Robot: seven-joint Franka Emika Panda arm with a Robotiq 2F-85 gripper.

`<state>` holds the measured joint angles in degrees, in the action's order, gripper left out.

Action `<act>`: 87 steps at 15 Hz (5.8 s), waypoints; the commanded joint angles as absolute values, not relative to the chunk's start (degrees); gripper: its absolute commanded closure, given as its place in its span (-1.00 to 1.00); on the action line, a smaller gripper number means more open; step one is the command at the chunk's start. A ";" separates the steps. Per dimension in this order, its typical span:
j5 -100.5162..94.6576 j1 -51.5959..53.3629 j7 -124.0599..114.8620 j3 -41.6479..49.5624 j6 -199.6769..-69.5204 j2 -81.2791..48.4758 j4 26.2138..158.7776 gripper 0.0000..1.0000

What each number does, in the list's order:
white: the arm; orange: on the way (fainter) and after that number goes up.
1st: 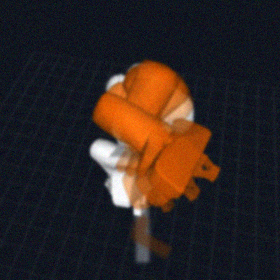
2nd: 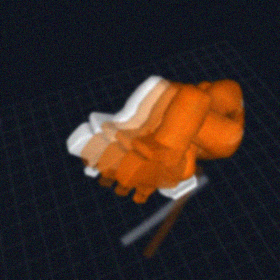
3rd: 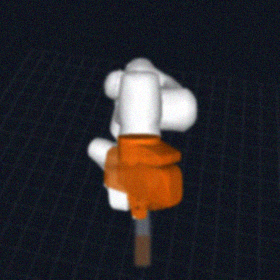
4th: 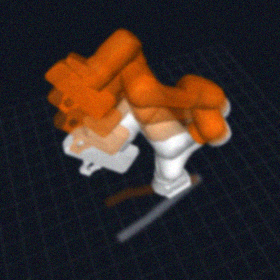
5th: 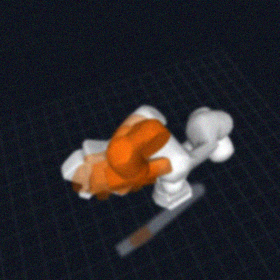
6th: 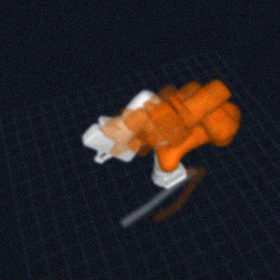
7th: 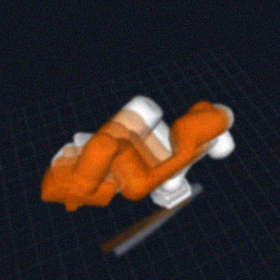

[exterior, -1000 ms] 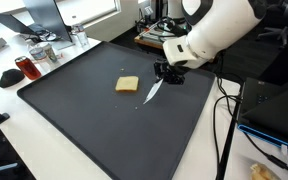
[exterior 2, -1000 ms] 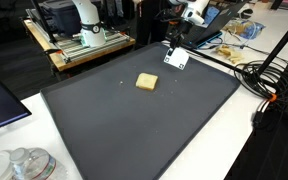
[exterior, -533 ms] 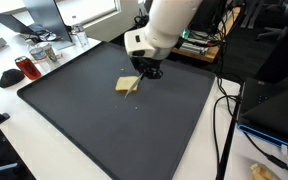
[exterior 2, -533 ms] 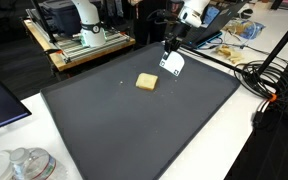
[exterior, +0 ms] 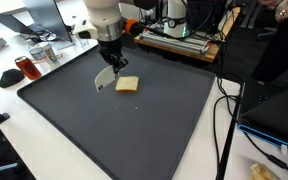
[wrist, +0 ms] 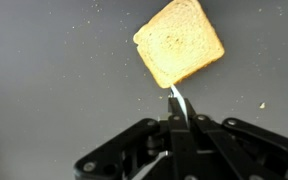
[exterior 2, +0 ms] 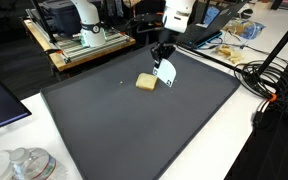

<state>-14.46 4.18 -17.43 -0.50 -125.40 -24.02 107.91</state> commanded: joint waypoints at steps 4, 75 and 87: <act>-1.18 -4.24 -2.35 0.09 -129.66 -22.22 108.62 0.98; -14.21 0.87 -0.17 -4.84 -141.58 -9.50 135.08 0.98; -12.44 0.61 1.86 -2.55 -142.20 -17.23 130.99 0.98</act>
